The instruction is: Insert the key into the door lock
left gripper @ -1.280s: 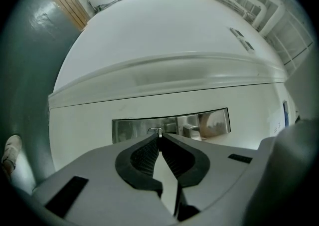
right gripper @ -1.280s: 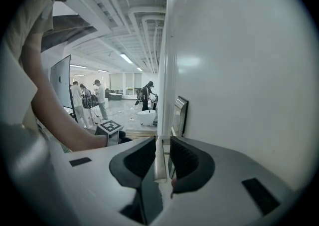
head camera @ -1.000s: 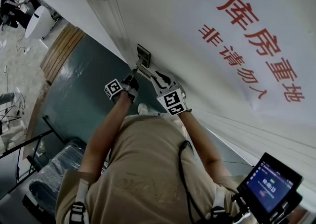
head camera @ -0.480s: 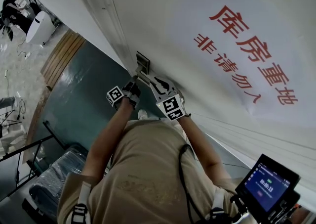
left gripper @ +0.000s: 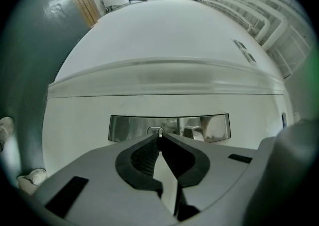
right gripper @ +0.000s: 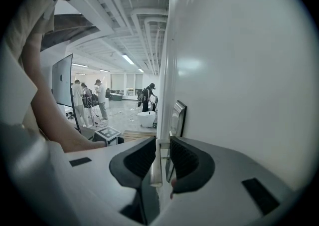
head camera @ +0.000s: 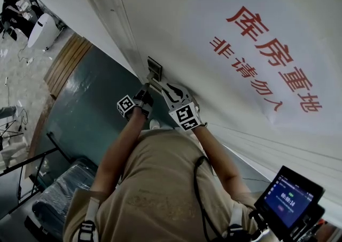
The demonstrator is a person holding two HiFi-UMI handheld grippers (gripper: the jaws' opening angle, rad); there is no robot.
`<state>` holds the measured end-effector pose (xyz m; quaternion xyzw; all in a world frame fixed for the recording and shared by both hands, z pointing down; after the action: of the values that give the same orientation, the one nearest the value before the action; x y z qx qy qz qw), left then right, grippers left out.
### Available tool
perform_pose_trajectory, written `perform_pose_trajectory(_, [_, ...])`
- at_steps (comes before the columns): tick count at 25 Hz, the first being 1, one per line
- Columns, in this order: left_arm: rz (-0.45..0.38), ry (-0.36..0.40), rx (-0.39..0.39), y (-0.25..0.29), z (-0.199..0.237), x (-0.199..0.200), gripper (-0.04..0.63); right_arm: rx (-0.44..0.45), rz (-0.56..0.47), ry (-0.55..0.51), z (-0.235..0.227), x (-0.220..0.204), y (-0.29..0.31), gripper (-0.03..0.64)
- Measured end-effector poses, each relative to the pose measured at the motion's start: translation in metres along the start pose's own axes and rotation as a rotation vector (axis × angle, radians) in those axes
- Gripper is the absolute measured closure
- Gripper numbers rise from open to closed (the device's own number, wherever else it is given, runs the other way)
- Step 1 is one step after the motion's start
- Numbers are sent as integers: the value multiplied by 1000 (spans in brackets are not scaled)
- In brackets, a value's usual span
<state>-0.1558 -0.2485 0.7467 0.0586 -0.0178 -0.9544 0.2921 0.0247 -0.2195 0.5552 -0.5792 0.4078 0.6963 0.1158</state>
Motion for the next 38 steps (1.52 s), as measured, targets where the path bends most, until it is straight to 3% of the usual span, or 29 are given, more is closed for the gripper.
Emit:
perform_pose_trajectory(9, [30, 54, -18, 2, 1, 4, 561, 8, 16, -16, 6, -6, 0, 541])
perform_pose_trajectory(22, [60, 45, -23, 2, 2, 8, 563, 19, 34, -18, 13, -7, 9, 541])
perform_pose_trajectory(28, [69, 79, -29, 2, 2, 10, 563, 25, 44, -12, 15, -9, 14, 541])
perform_pose_trajectory(34, [52, 59, -35, 2, 2, 4, 563, 19, 49, -4, 14, -11, 18, 541])
perform_pose_trajectory(38, [17, 5, -47, 4, 5, 2, 563, 17, 51, -3, 14, -10, 19, 541])
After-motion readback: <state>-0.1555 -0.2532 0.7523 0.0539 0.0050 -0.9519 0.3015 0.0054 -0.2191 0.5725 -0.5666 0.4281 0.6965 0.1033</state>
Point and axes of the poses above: the fingertips, and each gripper's own axes: y forward along the fingers, z to its left, x out of its top, the point moved 8 cm from there along -y, backward along the fingers, and after that the axes turned 6 degrees about y, right-handed, at the moved point
